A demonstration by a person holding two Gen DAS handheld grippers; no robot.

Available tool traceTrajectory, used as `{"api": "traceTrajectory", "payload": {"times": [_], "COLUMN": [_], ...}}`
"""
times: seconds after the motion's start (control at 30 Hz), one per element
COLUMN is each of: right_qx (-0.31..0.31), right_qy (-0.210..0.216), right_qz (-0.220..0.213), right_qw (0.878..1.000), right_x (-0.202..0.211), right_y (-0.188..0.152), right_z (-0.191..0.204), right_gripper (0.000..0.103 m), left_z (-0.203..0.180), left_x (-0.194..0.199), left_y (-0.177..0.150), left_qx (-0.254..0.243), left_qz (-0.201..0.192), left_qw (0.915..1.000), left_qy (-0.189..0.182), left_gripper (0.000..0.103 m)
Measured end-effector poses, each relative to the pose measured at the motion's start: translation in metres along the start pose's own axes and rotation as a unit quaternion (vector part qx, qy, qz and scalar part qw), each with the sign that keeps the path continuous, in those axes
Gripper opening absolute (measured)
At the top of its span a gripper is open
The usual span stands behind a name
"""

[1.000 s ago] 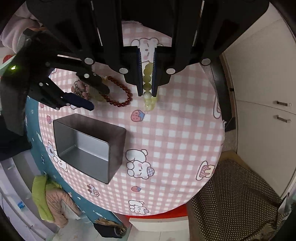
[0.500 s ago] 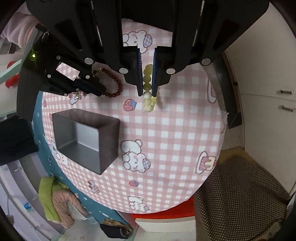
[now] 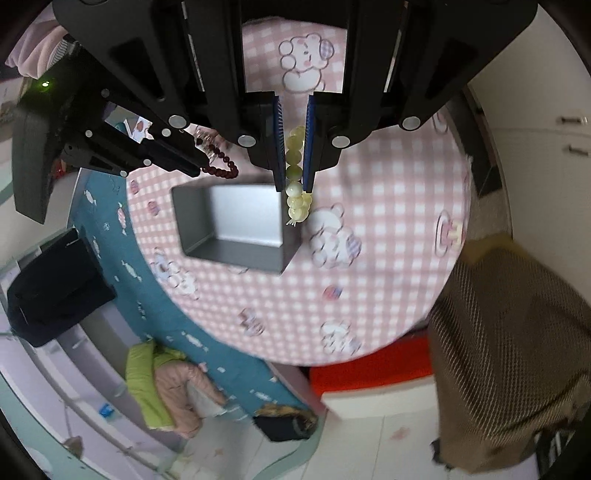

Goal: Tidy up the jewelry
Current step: 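Carry both bracelets into the grey tray and open both tools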

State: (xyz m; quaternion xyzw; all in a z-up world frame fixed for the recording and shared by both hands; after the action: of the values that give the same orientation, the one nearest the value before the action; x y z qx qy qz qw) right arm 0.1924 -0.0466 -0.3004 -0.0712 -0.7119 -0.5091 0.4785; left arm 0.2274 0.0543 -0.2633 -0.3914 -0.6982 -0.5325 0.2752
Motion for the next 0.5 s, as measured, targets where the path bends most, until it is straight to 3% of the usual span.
{"api": "traceTrajectory", "payload": {"times": [0.27,0.5], "right_qx": [-0.02,-0.057], "right_qy": [-0.039,-0.082], "right_qz": [-0.045,-0.058], "right_qw": [0.998,0.993], "right_x": [0.031,0.047], "right_y": [0.019,0.018], "right_z": [-0.023,-0.053], "right_gripper": [0.007,0.007], "left_z": [-0.034,-0.053], "left_x": [-0.001,-0.032], "left_y": [0.031,0.042], "left_qx": [-0.044,-0.049], "left_qz": [-0.023,-0.002], "left_qw": [0.9984,0.997], "left_qy": [-0.028,-0.06], "left_gripper": [0.009,0.009]}}
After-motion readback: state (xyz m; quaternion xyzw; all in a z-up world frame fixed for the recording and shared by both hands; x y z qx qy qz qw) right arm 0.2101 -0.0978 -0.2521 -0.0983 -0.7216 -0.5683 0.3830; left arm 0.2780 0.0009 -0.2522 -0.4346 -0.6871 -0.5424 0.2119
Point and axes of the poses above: each gripper's, at about its wrist camera, not at the fingertips, and x roughly against the way its jaws point, z to its left, y to its top, the point moved 8 cm from there along -x, roughly the way its jaws point, and after that the axes turned 7 degrees about -z, right-handed, at the moved point
